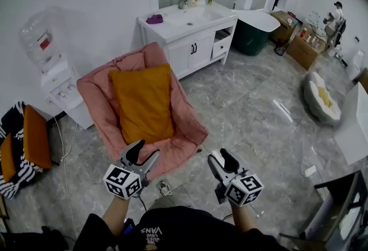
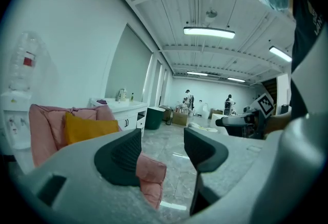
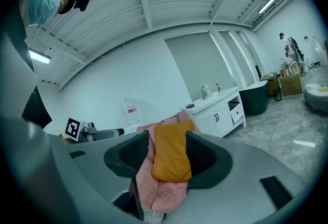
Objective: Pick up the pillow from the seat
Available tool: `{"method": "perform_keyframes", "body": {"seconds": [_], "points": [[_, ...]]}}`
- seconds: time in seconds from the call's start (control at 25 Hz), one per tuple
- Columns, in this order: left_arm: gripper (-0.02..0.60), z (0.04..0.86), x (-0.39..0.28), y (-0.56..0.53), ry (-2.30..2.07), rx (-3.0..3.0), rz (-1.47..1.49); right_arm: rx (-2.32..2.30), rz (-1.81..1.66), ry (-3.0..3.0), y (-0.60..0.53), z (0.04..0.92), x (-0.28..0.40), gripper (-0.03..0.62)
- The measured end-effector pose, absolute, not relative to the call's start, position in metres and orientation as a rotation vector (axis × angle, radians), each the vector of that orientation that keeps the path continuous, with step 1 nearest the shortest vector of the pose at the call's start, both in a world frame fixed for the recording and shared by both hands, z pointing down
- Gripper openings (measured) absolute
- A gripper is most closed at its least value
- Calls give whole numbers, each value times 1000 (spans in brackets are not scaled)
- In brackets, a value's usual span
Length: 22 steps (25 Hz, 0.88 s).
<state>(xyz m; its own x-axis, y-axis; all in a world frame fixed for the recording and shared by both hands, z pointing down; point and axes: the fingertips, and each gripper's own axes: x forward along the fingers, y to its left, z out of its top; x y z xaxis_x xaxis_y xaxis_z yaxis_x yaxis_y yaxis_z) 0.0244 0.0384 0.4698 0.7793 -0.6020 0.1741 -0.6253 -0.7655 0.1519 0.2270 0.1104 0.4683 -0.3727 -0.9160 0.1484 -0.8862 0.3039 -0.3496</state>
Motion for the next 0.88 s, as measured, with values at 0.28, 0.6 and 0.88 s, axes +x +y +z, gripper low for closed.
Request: {"method": "perform_keyframes", "body": {"seconds": [0.28, 0.6, 0.88], "points": [[256, 467, -9, -24, -1004, 2758, 124, -1707, -542, 2515, 41, 461, 202, 212], [256, 471, -78, -82, -1128, 2711, 118, -1632, -515, 2573, -42, 456, 147, 209], [256, 491, -101, -113, -1183, 2624, 116, -1609, -565, 2622, -81, 465, 130, 207]]}}
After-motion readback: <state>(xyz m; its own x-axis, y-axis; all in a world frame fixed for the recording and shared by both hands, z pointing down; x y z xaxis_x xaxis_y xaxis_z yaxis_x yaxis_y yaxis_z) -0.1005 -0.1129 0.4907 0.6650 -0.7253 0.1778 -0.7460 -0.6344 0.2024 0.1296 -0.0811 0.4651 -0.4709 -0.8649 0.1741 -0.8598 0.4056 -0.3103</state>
